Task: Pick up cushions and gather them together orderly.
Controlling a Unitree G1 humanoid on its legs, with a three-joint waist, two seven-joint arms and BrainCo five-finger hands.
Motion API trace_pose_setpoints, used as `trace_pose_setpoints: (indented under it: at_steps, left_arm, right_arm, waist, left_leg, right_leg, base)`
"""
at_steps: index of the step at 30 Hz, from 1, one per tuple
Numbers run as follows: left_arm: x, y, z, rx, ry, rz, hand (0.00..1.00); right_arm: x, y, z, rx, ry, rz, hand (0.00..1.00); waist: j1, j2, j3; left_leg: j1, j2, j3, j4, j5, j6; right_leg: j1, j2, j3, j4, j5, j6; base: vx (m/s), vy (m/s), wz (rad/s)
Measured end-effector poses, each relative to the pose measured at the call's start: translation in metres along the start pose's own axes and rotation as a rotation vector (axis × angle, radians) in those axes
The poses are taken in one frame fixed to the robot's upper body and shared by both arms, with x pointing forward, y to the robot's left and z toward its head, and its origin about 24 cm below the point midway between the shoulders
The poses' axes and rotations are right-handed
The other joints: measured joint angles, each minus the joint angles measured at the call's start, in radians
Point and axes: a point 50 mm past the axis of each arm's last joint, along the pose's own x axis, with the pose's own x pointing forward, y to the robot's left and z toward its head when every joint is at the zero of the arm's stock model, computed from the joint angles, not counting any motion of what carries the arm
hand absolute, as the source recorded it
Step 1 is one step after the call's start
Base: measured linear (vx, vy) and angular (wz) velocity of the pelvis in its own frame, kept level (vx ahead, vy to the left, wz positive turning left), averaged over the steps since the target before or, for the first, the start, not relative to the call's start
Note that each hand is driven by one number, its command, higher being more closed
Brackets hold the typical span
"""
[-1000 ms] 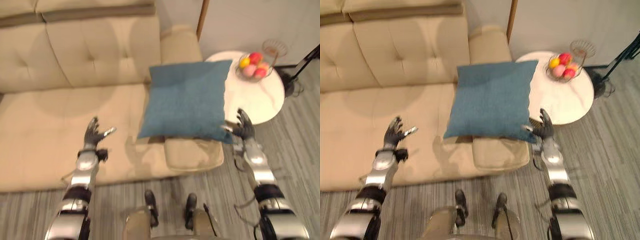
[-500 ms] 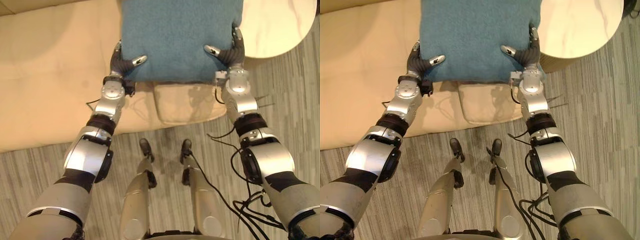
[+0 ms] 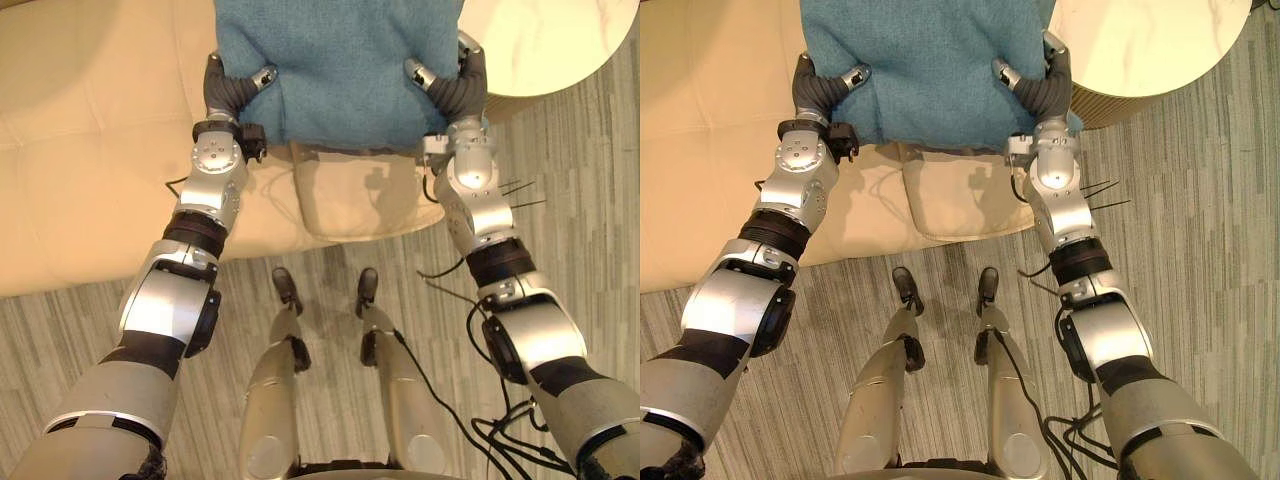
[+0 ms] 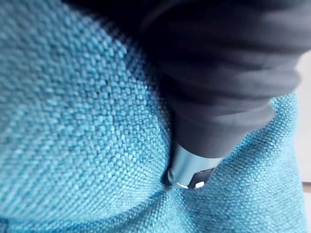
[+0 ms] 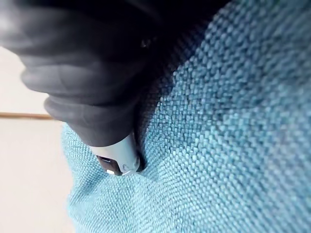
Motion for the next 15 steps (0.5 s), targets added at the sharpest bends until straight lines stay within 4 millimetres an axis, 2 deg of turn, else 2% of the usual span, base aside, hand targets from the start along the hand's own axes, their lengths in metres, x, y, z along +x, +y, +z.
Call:
trace_pose_setpoints:
  at_steps: [1,2,5,9,11,15]
  left_arm:
    - [-0.01,0.0,-0.004,-0.004,-0.012,-0.008,1.0]
    - [-0.015,0.0,-0.006,-0.003,-0.017,-0.012,1.0]
    - [-0.046,0.004,-0.022,-0.007,-0.017,-0.005,1.0]
    - [-0.095,0.008,-0.045,-0.065,0.029,0.041,1.0]
    - [-0.134,0.004,-0.059,-0.153,0.075,0.071,1.0]
    - [-0.184,0.003,-0.074,-0.226,0.161,0.123,1.0]
  right_arm:
    - [-0.016,0.002,-0.009,0.009,0.019,0.015,1.0]
    - [-0.022,0.002,-0.012,0.013,0.028,0.02,1.0]
    - [-0.051,0.009,-0.026,0.047,0.076,0.038,1.0]
    - [-0.079,0.014,-0.026,0.095,0.081,0.086,1.0]
    - [-0.101,0.015,-0.023,0.129,0.072,0.115,1.0]
    - [-0.133,0.013,-0.027,0.142,0.104,0.167,1.0]
  waist:
    - [-0.003,0.0,0.0]
    - [-0.002,0.0,0.0]
    - [-0.005,0.0,0.0]
    - [-0.004,0.003,-0.004]
    - [-0.002,0.006,-0.057]
    - [0.006,0.009,-0.137]
  left_leg:
    - [0.028,-0.001,-0.015,0.0,-0.002,-0.003]
    - [0.039,-0.002,-0.018,0.0,-0.007,-0.009]
    - [0.095,-0.001,-0.036,-0.001,-0.02,-0.025]
    - [0.191,0.0,-0.04,-0.026,-0.025,-0.028]
    - [0.219,-0.003,-0.048,-0.052,-0.021,-0.024]
    - [0.278,-0.007,-0.067,-0.056,-0.029,-0.024]
  right_leg:
    - [0.029,0.0,-0.003,0.004,-0.008,0.0]
    - [0.04,0.0,-0.003,0.004,-0.012,0.0]
    - [0.097,0.004,-0.007,0.007,-0.031,0.001]
    - [0.189,0.011,-0.013,-0.002,-0.044,0.002]
    - [0.221,0.012,-0.027,-0.019,-0.049,0.005]
    - [0.303,0.01,-0.046,-0.053,-0.054,0.013]
  base:
    - [0.06,-0.018,0.19]
    - [0.06,-0.028,0.12]
    - [0.02,-0.033,0.06]
    - [0.03,-0.03,0.05]
    - [0.08,-0.012,0.15]
    - [0.11,0.0,0.15]
